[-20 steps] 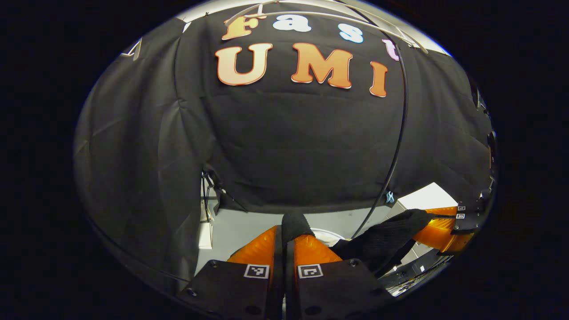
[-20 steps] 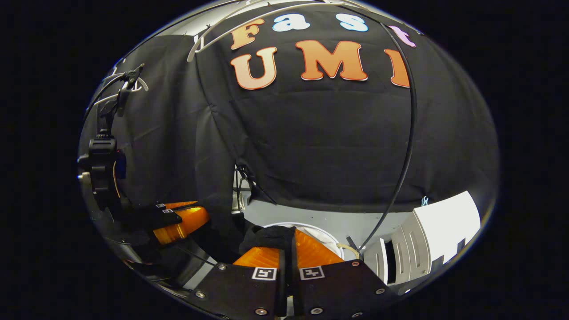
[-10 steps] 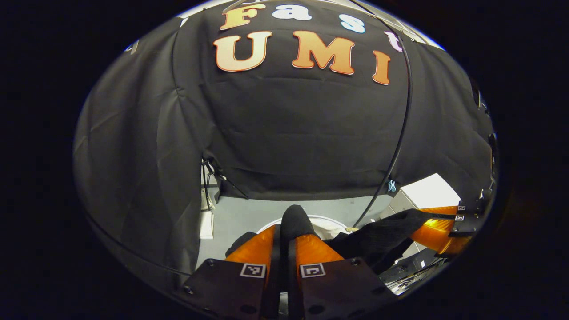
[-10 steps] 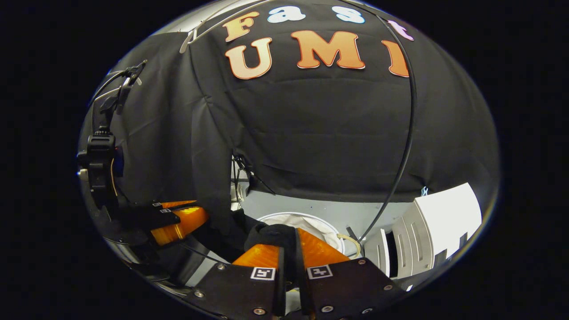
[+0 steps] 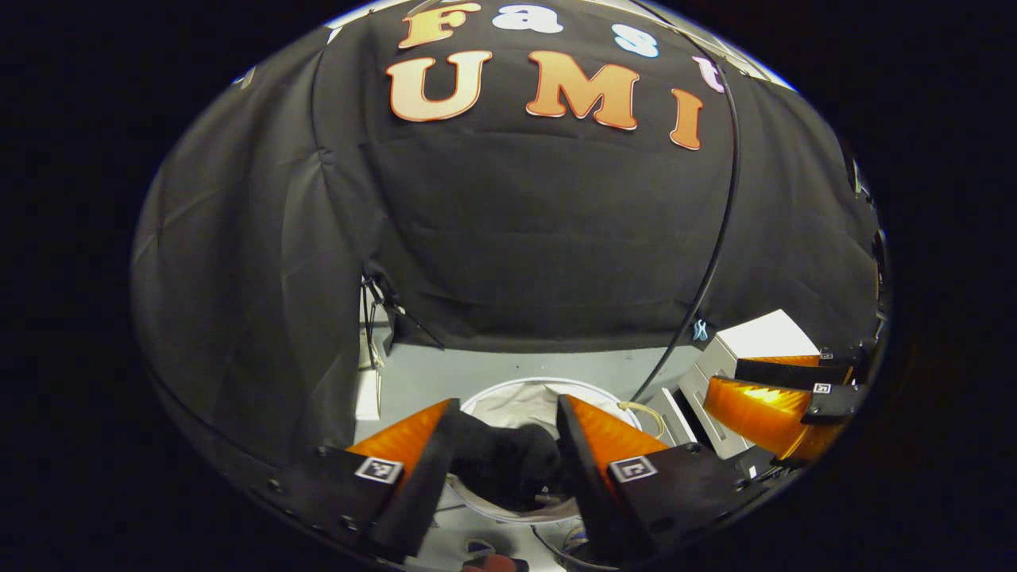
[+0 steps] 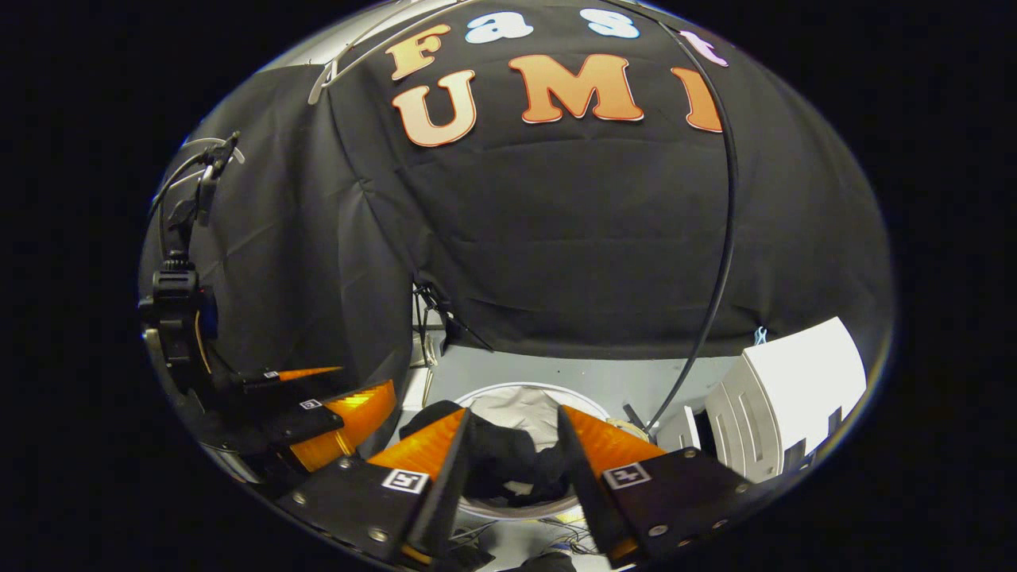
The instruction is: Grasp the clothes on the hanger with both hands and then place them into the laundry hamper below.
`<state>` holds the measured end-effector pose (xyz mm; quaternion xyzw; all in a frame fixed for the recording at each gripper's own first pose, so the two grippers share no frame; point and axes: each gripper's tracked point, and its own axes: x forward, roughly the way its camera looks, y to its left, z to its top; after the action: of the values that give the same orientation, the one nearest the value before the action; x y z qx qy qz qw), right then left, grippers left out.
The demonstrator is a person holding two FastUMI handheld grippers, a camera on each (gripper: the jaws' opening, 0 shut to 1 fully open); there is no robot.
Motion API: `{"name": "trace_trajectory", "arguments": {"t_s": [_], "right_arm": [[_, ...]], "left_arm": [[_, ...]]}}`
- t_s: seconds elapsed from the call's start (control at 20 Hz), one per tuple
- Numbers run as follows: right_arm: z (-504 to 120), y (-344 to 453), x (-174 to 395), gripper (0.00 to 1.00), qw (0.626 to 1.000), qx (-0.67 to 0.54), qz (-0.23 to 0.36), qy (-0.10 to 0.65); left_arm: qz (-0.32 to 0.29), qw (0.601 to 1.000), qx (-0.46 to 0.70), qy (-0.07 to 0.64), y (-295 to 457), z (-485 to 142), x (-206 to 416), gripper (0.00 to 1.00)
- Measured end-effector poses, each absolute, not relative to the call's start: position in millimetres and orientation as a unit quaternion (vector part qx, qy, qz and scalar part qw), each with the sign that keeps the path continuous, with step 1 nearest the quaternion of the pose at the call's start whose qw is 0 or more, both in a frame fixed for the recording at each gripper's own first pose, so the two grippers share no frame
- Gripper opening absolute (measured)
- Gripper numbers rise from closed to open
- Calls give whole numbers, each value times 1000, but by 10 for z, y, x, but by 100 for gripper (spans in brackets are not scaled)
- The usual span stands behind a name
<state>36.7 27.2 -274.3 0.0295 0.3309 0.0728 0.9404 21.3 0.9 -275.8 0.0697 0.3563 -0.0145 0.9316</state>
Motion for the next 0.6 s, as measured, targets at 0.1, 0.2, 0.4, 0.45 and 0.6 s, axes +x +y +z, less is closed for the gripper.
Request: {"name": "trace_trajectory", "arguments": {"t_s": [0.1, 0.2, 0.4, 0.45, 0.6], "right_arm": [[-2734, 257, 348, 84, 941, 30, 72, 330], [-2730, 260, 342, 86, 941, 32, 71, 329], [-2675, 260, 333, 88, 943, 30, 69, 325], [-2651, 260, 340, 88, 944, 30, 68, 322], [-2469, 255, 383, 91, 950, 33, 65, 304]], "left_arm": [[-16, 932, 61, 357, -10, -2775, 198, 95], [-12, 932, 54, 358, 0, -2770, 200, 94], [-14, 934, 54, 352, 6, -2726, 171, 94], [-13, 935, 54, 349, 8, -2698, 175, 94], [-11, 941, 51, 335, -3, -2548, 185, 94]]}}
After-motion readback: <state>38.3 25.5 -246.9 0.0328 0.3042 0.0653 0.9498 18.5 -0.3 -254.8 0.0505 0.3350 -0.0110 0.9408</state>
